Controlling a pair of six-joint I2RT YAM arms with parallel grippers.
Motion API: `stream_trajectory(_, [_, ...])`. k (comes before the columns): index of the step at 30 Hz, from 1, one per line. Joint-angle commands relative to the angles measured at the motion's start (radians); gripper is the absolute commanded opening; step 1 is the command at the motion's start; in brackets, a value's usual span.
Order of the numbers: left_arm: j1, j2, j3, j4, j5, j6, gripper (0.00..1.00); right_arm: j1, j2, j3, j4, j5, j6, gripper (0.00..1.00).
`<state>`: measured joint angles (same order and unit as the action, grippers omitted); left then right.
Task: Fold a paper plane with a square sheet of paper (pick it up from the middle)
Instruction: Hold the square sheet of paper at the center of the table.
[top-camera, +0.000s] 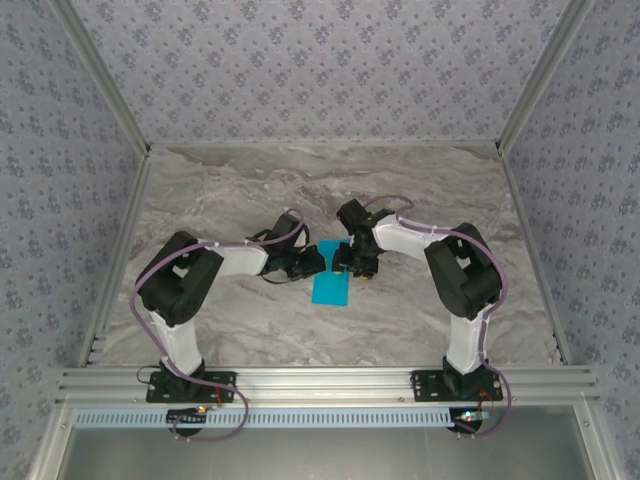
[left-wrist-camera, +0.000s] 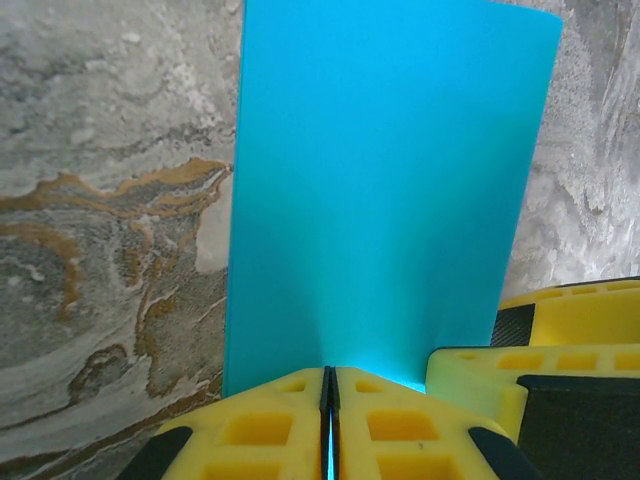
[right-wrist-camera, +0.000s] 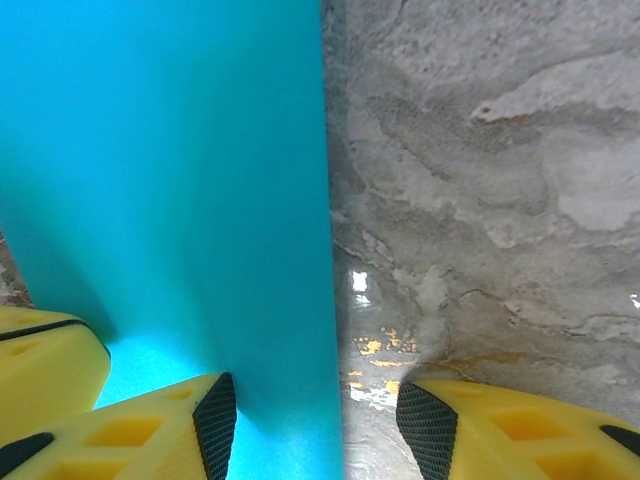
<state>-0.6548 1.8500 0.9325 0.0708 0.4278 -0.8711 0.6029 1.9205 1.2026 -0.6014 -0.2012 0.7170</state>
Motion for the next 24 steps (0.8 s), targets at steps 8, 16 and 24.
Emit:
stream_trajectory(8, [-0.006, 0.002, 0.015, -0.026, -0.014, 0.026, 0.12, 0.025, 0.17, -0.073, 0.055, 0.034, 0.017, 0.56])
stream_trajectory(16, [-0.006, -0.018, 0.005, -0.006, -0.01, 0.03, 0.11, 0.025, 0.175, -0.076, 0.058, 0.028, 0.023, 0.56])
stream_trajectory(24, [-0.008, 0.009, 0.006, -0.068, -0.027, 0.035, 0.1, 0.029, 0.17, -0.078, 0.055, 0.031, 0.015, 0.56])
